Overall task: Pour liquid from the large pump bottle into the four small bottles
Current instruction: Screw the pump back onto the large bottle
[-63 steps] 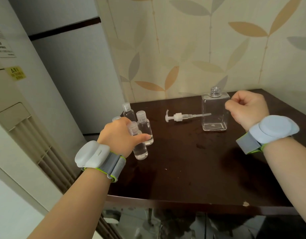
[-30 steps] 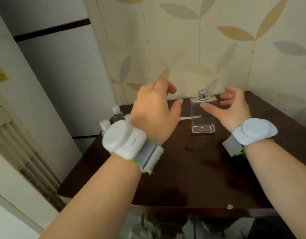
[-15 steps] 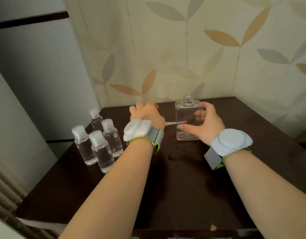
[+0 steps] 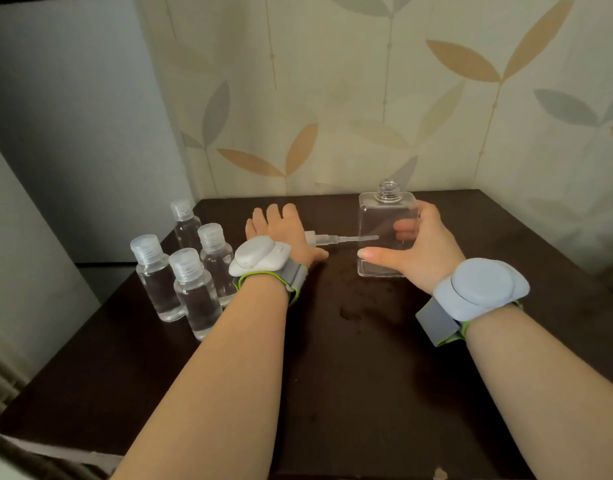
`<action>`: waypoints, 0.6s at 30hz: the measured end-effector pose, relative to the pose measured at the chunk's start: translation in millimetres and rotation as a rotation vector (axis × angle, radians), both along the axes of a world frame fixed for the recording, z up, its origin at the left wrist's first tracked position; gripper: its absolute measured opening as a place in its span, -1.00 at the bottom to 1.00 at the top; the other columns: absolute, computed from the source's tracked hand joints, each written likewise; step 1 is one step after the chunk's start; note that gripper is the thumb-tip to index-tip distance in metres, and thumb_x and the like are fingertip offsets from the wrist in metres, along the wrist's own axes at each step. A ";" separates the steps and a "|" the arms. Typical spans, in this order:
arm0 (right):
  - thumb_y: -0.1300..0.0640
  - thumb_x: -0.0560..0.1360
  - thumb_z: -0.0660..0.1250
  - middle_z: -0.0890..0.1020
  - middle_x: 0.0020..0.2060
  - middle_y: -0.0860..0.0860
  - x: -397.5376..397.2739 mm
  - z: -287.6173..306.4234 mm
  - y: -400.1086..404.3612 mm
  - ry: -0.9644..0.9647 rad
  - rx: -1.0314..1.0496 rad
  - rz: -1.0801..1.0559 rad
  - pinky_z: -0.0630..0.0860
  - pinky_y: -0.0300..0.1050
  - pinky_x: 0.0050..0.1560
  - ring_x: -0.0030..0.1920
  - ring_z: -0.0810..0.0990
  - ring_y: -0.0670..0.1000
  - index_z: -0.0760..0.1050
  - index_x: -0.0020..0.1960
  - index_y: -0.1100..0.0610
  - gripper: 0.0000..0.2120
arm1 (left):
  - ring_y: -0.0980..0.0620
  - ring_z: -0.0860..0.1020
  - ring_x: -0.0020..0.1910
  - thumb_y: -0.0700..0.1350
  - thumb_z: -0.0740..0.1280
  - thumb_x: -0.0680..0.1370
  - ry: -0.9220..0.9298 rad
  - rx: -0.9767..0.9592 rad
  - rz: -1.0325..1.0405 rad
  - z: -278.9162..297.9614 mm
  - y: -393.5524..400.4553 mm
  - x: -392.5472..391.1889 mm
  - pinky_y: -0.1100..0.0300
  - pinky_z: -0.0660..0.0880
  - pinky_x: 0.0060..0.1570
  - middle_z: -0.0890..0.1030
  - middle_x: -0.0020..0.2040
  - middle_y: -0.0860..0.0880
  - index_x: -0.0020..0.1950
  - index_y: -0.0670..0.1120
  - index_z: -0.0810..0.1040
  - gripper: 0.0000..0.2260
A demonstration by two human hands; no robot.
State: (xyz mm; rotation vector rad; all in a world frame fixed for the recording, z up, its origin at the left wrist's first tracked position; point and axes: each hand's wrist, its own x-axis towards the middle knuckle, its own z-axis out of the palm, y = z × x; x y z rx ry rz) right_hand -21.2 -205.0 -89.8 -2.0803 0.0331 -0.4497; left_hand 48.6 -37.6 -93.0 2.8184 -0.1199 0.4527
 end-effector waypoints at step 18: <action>0.03 0.25 0.53 0.44 0.05 -0.04 -1.4 1.7 0.9 0.011 -0.007 0.014 0.33 -0.20 0.03 0.05 0.44 -0.06 0.15 0.37 0.10 -0.17 | -0.02 0.51 0.07 -0.10 0.51 0.31 0.159 -0.367 -0.076 5.3 3.6 -3.8 0.27 0.31 -0.12 0.57 0.08 -0.08 0.18 -0.12 0.42 -0.50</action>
